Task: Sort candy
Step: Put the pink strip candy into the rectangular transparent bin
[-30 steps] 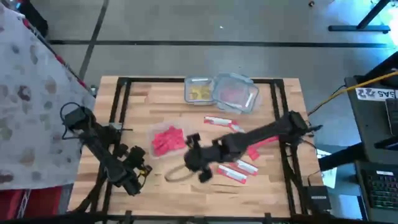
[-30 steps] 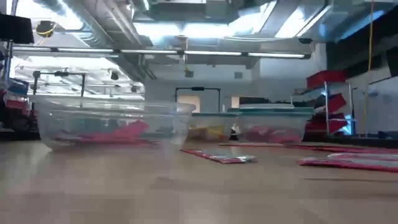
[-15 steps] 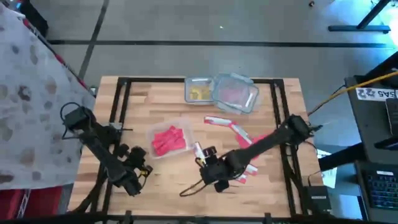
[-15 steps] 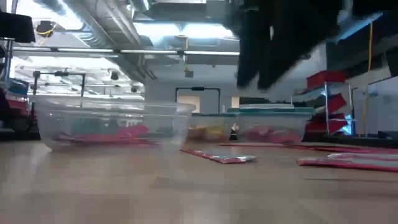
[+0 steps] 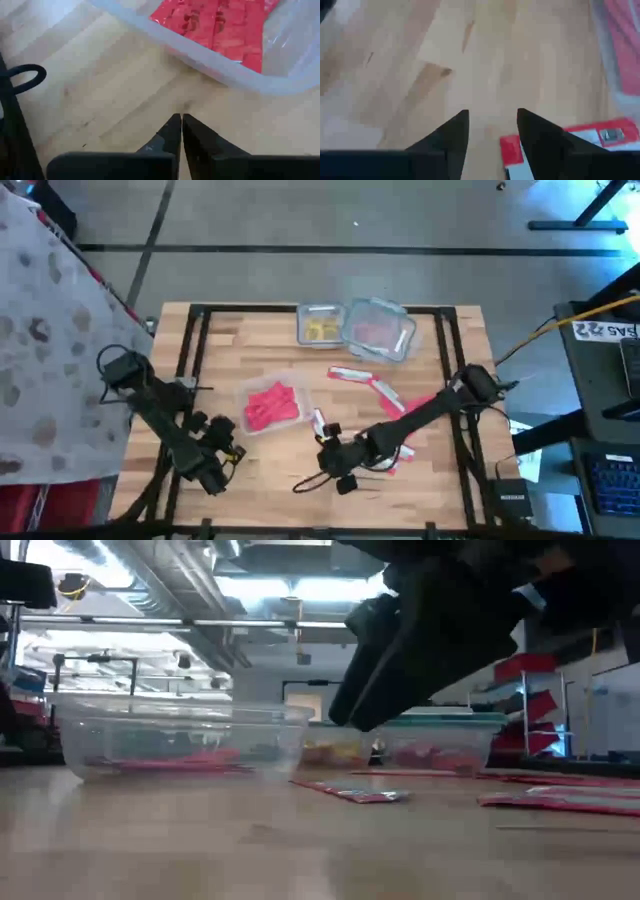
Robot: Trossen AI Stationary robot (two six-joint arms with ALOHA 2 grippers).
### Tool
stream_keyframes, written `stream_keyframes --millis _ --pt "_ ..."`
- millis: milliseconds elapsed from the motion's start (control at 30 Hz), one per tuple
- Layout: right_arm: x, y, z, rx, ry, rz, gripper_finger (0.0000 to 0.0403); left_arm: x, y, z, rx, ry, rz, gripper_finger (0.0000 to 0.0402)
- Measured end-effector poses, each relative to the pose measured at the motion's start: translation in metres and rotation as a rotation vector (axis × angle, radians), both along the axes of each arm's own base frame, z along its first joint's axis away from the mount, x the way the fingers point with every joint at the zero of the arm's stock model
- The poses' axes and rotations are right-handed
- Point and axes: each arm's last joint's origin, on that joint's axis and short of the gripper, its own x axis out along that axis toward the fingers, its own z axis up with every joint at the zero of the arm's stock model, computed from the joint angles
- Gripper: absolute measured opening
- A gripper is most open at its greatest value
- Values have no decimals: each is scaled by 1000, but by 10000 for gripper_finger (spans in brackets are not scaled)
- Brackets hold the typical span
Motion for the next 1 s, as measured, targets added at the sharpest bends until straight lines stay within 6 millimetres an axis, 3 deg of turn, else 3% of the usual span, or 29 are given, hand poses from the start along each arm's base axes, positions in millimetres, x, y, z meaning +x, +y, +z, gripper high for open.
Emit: stream_keyframes --millis 133,367,500,633,833,1000 --pt "-1 -16 -11 7 39 -22 174 0 0 0 5 -6 -3 0" --pt "-8 -37 -29 53 112 -36 257 0 0 0 4 -7 -2 0" --pt "-14 -42 -38 36 109 -58 266 0 0 0 6 -9 -3 0" --pt "-17 -43 -51 44 134 -85 225 0 0 0 7 -11 -3 0" --pt "-17 -41 -57 75 148 -140 109 1 0 0 3 -16 -4 0" --pt "-24 -38 -37 75 130 -164 12 1 -1 0 3 -22 -14 0"
